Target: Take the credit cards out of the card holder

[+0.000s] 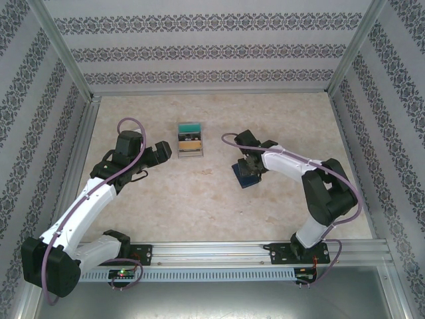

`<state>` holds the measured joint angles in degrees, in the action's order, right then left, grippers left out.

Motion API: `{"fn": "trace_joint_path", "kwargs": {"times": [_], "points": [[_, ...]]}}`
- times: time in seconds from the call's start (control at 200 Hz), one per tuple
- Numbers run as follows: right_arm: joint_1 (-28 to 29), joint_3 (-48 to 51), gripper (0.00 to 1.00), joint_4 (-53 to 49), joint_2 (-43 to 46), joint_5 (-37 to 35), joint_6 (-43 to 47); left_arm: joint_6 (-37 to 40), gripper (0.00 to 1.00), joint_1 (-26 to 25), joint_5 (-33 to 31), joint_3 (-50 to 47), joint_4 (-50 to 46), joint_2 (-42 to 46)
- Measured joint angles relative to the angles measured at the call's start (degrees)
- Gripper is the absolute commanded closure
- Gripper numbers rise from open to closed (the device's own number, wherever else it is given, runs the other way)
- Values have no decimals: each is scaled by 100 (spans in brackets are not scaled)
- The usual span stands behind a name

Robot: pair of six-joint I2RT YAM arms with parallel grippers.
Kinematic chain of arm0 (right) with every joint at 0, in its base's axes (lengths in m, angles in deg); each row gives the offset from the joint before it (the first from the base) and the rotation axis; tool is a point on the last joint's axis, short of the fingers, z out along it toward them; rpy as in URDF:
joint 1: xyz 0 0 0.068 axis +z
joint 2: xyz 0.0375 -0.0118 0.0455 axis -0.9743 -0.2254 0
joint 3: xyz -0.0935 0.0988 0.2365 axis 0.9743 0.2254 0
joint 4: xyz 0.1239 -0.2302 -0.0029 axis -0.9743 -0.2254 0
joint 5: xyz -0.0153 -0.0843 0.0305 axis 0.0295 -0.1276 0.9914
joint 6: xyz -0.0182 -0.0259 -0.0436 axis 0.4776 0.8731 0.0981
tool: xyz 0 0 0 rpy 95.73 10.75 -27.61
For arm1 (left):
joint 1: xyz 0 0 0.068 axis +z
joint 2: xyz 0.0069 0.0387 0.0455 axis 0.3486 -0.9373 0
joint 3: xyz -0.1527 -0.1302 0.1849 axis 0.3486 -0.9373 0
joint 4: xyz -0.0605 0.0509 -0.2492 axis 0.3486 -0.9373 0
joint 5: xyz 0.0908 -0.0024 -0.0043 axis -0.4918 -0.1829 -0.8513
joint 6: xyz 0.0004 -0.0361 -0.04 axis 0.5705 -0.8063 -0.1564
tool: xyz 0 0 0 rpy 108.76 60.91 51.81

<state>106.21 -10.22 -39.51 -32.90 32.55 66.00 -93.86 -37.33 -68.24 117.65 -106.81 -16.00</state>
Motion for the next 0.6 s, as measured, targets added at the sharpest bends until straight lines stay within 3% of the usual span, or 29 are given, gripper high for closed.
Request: {"fn": "trace_joint_path", "kwargs": {"times": [0.2,0.39,0.485,0.545,0.605], "points": [[-48,-7,55,28,-203,151,20,0,0,0,-15,0,-81,42],[-61,-20,84,70,-216,236,72,0,1,0,-15,0,-83,52],[-63,-33,91,72,-188,240,61,0,0,0,-15,0,-83,52],[-61,-33,100,72,-160,254,50,0,0,0,-15,0,-83,52],[-61,-31,100,79,-118,297,48,-2,0,0,-13,0,-83,52]]}}
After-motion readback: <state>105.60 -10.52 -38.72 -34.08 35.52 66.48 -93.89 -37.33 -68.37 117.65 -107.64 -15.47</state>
